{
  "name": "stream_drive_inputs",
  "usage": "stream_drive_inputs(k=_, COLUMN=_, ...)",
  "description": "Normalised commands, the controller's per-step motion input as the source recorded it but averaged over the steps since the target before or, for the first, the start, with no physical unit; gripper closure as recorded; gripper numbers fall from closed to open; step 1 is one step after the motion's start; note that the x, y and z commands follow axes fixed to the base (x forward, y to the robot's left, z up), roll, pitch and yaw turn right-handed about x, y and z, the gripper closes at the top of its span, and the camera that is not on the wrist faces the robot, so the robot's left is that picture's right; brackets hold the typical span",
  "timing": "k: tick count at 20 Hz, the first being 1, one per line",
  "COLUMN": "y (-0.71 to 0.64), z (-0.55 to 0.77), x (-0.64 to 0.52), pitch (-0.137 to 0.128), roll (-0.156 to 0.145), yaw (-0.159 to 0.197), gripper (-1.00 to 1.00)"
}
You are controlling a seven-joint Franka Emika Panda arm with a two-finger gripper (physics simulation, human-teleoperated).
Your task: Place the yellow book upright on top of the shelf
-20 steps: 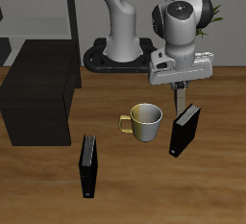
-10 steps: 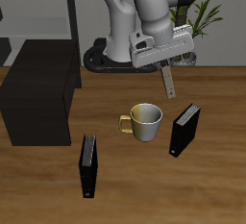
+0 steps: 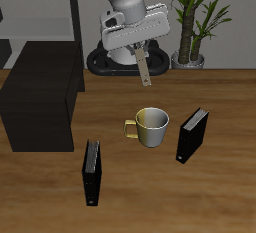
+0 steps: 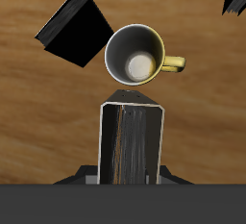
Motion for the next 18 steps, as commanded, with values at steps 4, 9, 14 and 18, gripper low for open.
stream_drive_inputs(k=4, y=-1.07, z=0.46, x=0.20, pitch=-0.030, roll=-0.104, yaw=-0.090, gripper=1.00)
stream_drive_inputs(k=9, y=-0.85, z=0.38, x=0.13, pitch=-0.020, roll=-0.083, yaw=-0.043, gripper=1.00)
stream_drive_inputs(k=14, y=-0.71, z=0.27, x=0.11, pitch=-0.011, roll=-0.041, yaw=0.011, gripper=1.00)
stream_drive_inputs(k=18, y=-0.49, z=0.24, x=0.04, pitch=0.003, roll=-0.026, yaw=-0.017, gripper=1.00)
